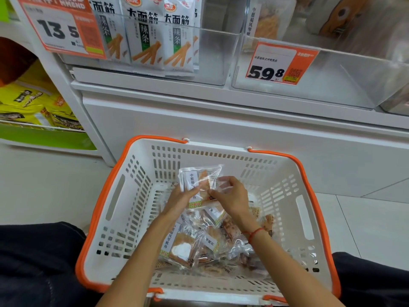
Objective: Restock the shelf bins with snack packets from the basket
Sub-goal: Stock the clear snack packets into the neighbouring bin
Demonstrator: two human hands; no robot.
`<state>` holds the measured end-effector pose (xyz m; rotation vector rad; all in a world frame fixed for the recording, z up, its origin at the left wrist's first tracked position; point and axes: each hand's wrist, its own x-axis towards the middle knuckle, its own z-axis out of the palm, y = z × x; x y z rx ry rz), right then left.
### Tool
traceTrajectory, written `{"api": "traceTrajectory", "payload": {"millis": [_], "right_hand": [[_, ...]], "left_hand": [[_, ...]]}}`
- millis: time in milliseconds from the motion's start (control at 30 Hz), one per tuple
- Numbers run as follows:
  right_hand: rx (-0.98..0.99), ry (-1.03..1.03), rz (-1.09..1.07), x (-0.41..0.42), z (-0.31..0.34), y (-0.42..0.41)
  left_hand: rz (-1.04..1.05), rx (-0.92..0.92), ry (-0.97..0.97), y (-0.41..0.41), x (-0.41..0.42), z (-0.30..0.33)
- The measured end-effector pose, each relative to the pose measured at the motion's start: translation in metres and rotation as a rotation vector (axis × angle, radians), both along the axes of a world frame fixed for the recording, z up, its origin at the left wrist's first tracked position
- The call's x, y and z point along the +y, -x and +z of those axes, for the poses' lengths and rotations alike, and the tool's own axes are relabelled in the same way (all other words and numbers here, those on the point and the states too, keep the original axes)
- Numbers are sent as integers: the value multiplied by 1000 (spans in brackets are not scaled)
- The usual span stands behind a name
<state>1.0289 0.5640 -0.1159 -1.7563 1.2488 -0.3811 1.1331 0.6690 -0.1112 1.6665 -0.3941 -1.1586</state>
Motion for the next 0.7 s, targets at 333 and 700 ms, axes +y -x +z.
{"api": "traceTrajectory", "payload": {"millis": [333, 700], "right_hand": [[-94, -424, 580, -67, 96, 31], [-317, 416, 565, -84, 240, 30]], "left_hand": [[-209, -160, 281, -2, -9, 80], [-94, -631, 562, -22, -38, 188]]}}
